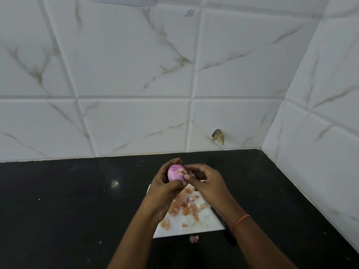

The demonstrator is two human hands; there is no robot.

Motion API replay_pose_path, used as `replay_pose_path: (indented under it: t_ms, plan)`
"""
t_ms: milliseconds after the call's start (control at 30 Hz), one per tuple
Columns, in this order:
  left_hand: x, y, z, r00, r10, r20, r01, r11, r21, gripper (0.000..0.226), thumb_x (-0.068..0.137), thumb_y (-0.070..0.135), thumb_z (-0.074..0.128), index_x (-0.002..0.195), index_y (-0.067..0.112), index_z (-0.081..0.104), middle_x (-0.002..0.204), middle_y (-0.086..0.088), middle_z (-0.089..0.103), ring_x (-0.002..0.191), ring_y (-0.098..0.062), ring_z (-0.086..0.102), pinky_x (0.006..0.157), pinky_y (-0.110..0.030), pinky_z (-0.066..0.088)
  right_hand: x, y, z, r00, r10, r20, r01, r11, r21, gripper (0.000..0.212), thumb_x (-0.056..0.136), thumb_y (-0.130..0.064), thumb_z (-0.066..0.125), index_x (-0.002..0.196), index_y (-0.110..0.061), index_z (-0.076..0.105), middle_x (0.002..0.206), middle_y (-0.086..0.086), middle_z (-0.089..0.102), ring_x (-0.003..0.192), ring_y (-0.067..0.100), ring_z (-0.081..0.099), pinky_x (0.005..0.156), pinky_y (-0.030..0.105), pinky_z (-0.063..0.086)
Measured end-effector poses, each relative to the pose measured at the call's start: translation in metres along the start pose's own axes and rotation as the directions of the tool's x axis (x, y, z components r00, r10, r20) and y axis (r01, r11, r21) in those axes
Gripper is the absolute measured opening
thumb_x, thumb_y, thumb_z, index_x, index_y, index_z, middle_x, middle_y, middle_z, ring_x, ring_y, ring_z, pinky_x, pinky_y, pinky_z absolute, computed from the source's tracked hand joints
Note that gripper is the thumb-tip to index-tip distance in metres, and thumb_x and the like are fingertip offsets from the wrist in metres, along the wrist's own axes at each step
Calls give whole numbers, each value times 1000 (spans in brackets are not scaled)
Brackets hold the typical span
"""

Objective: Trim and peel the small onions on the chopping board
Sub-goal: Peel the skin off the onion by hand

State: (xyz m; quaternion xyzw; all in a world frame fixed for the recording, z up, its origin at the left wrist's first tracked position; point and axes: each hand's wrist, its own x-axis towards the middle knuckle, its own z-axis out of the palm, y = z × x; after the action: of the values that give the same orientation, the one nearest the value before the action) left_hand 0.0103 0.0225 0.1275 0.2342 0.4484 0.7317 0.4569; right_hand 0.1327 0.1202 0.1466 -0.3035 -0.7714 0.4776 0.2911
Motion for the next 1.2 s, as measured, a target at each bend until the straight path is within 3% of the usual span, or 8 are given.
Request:
replay_pose_path:
  t_ms: [167, 233, 367, 467, 700, 867, 1033, 1200]
  plan:
    - [-1, -2, 0, 1000, 29, -2, -29, 997, 78, 61, 79, -20, 65, 122, 23, 69, 130, -8, 63, 118, -34, 63, 90, -42, 59, 4, 1, -1, 992, -111, -54, 106, 990, -88, 7, 86, -15, 72, 92, -17, 68, 91, -7, 68, 86, 3, 63, 75, 18, 54]
    - [0, -3, -1, 1000, 30, 1, -30, 994, 101, 61, 77, -18, 66, 122, 23, 69, 128, -7, 64, 118, -34, 63, 92, -45, 58, 5, 2, -1, 986, -162, -44, 155, 978, -143, 10, 87, -12, 70, 95, -17, 67, 95, -7, 66, 88, 3, 62, 77, 20, 54]
    - [0, -1, -2, 1000, 14, -1, -14, 994, 106, 60, 67, -5, 72, 118, 25, 71, 125, -9, 67, 116, -35, 65, 95, -50, 57, 3, 4, -1, 972, -236, 15, 236, 958, -164, 31, 92, -9, 63, 120, -20, 65, 114, -9, 65, 106, 2, 60, 90, 16, 50]
    - [-2, -1, -1, 1000, 28, -9, -26, 991, 132, 61, 64, -5, 72, 117, 25, 71, 124, -5, 67, 116, -32, 65, 91, -46, 58, 2, 5, 2, 964, -266, 0, 261, 945, -197, 23, 91, -9, 64, 112, -15, 70, 105, -5, 68, 97, 3, 62, 84, 12, 50]
    - [-4, 2, 0, 993, 114, -26, -103, 959, 265, 68, 71, -23, 63, 119, 26, 69, 118, 6, 68, 109, -22, 66, 74, -25, 56, 1, 6, 2, 978, -205, -41, 196, 966, -169, 4, 86, -11, 70, 88, -14, 70, 84, -7, 68, 83, 3, 62, 71, 11, 49]
    - [-4, -2, 3, 994, 102, -31, -91, 962, 257, 65, 76, -18, 67, 121, 29, 68, 121, 8, 68, 112, -21, 66, 81, -29, 58, 3, 6, 4, 992, -121, -28, 116, 981, -158, 9, 91, -9, 63, 90, -17, 67, 85, -7, 67, 82, 2, 62, 71, 12, 50]
    - [-2, -4, 4, 1000, 25, -19, -23, 996, 89, 56, 77, -10, 70, 120, 26, 71, 129, -7, 65, 118, -33, 64, 91, -41, 58, 2, 2, 3, 999, -22, -23, 20, 995, -100, 16, 95, -12, 58, 88, -27, 62, 84, -10, 64, 76, 4, 61, 65, 10, 48]
    - [-2, -5, 7, 999, -29, -19, 28, 999, -16, 53, 85, -15, 63, 124, 19, 69, 129, -12, 64, 116, -34, 66, 91, -41, 59, 1, -1, 0, 999, 32, 22, -31, 998, -45, 15, 98, -15, 54, 91, -28, 60, 86, -8, 62, 74, 2, 57, 63, 10, 45]
